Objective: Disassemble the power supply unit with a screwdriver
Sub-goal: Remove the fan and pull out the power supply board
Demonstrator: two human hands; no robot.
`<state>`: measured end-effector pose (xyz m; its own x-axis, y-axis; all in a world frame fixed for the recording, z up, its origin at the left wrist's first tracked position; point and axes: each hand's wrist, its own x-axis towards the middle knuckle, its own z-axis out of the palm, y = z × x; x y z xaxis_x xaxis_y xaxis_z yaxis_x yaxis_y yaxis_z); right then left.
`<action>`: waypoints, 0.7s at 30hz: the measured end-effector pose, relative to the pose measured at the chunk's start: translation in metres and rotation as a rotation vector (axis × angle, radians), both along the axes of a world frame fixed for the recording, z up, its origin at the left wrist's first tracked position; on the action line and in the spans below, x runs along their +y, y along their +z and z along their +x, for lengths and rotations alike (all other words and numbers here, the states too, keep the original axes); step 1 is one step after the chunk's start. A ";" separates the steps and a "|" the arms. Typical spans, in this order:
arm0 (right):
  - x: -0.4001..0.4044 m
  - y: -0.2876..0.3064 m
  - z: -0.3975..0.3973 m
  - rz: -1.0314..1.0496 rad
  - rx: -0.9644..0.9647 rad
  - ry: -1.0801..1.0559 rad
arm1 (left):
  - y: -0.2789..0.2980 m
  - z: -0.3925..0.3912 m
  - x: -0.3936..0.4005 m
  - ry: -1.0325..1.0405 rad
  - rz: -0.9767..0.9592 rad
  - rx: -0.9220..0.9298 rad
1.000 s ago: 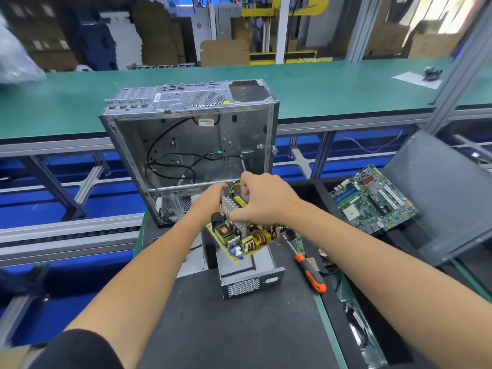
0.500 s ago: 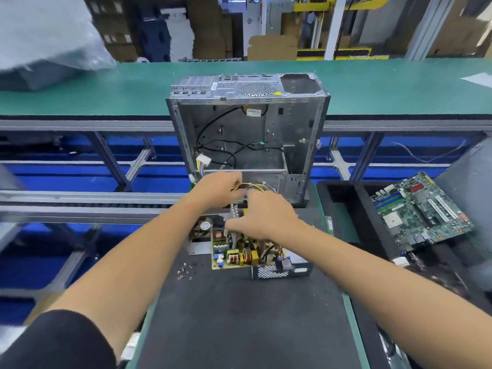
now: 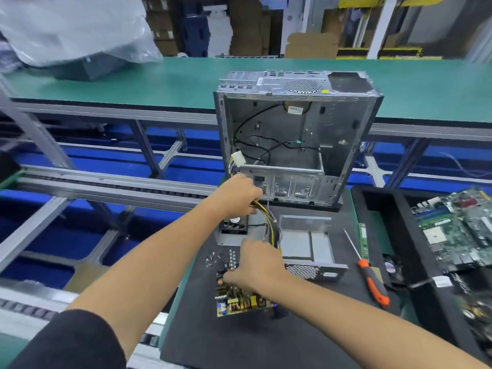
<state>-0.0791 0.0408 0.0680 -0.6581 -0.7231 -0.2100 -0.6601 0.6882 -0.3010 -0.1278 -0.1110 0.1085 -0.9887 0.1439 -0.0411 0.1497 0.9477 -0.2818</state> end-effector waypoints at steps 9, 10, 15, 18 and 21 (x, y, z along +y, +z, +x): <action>-0.015 -0.021 0.010 0.019 -0.033 -0.024 | -0.021 -0.006 -0.015 -0.013 0.020 -0.073; -0.014 -0.025 0.009 0.029 -0.034 -0.033 | -0.025 -0.007 -0.014 -0.022 0.025 -0.079; -0.011 -0.044 0.004 0.067 -0.033 -0.066 | -0.040 -0.016 -0.010 -0.046 0.061 -0.113; -0.012 -0.051 0.003 0.067 -0.027 -0.073 | -0.045 -0.022 -0.009 -0.062 0.065 -0.121; -0.014 -0.056 0.001 0.064 -0.035 -0.084 | -0.053 -0.026 -0.009 -0.070 0.082 -0.086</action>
<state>-0.0780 0.0268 0.0119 -0.7069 -0.6503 -0.2782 -0.5894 0.7590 -0.2766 -0.1535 -0.1196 0.0557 -0.9696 0.2184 -0.1101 0.2360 0.9536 -0.1870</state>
